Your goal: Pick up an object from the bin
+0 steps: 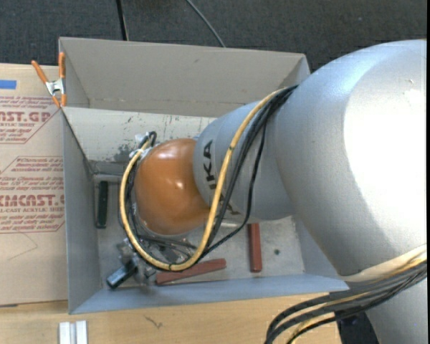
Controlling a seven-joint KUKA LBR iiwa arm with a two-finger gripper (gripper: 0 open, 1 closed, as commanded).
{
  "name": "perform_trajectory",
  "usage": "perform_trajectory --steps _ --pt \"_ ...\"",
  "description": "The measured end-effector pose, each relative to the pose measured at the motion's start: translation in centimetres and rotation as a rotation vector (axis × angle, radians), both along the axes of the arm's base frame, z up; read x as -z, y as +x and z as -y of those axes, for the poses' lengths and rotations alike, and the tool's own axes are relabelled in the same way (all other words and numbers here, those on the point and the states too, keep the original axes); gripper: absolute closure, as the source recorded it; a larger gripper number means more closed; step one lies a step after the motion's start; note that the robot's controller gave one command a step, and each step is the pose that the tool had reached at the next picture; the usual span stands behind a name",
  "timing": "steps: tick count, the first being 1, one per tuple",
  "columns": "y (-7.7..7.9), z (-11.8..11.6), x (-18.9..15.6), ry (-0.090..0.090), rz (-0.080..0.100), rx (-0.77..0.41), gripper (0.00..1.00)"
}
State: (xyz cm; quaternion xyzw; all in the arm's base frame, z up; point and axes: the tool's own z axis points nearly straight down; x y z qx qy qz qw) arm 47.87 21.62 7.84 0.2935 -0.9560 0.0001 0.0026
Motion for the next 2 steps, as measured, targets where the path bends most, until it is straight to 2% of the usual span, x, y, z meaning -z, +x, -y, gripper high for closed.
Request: perform_trajectory --steps 1,2 --pt "-0.1 0.0 -2.1 -0.001 -0.004 0.000 1.00" --pt "0.1 -0.1 -4.0 0.004 0.005 -0.001 1.00"
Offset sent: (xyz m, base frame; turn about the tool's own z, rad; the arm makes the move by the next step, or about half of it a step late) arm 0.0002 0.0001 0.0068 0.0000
